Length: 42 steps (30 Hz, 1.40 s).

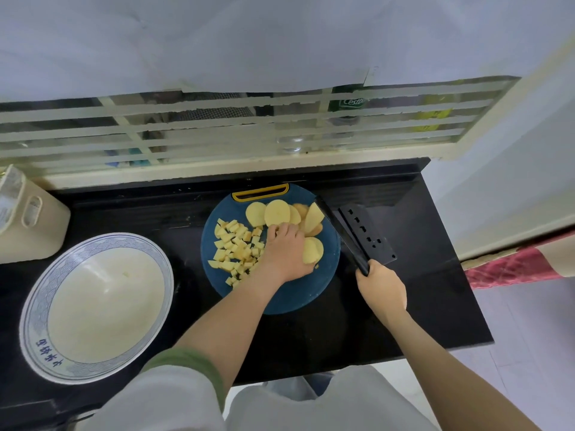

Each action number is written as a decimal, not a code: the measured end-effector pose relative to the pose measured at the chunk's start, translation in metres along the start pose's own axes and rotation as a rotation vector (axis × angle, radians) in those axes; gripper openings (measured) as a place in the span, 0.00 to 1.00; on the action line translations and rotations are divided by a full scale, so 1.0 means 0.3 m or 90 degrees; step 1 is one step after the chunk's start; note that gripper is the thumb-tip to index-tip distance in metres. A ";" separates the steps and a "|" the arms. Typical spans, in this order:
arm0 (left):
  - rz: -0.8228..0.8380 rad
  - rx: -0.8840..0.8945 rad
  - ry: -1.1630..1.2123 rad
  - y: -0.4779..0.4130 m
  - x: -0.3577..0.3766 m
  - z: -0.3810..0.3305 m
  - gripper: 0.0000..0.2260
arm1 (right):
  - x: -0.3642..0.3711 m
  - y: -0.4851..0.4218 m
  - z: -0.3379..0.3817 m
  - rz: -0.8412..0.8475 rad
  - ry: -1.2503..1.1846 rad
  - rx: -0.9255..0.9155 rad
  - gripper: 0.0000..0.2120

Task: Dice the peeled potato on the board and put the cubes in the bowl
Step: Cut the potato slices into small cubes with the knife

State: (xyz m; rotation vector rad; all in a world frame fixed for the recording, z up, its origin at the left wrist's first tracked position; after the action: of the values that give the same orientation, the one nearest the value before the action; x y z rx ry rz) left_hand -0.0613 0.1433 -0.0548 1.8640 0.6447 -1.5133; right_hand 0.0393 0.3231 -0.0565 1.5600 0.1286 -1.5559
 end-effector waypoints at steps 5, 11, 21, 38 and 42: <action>-0.031 -0.182 0.098 0.009 0.002 0.010 0.32 | 0.021 0.008 0.004 0.007 -0.031 0.018 0.08; -0.183 -0.072 -0.019 0.013 -0.054 -0.012 0.20 | 0.034 0.013 -0.011 0.009 -0.041 0.023 0.09; -0.126 -0.087 0.112 -0.009 -0.058 0.013 0.18 | 0.046 0.026 -0.002 0.018 -0.108 0.034 0.10; -0.003 -0.048 0.021 -0.041 0.044 -0.075 0.30 | 0.034 0.008 -0.056 0.021 -0.147 0.058 0.09; 0.015 -0.021 0.025 -0.033 0.047 -0.069 0.30 | 0.041 0.005 -0.050 0.039 -0.149 0.053 0.09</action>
State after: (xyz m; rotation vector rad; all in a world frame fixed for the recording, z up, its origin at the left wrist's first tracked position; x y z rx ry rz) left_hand -0.0517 0.1650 -0.0677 1.8751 0.6588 -1.4457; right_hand 0.0540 0.3255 -0.0690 1.4186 -0.1147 -1.7006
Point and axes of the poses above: each hand's wrist, its own y-axis away from the middle knuckle, its own x-axis out of the palm, z = x × y, the point moved 8 cm from there along -y, towards the middle knuckle, and after that the axes turned 13 degrees about x, right-handed, at the moved point
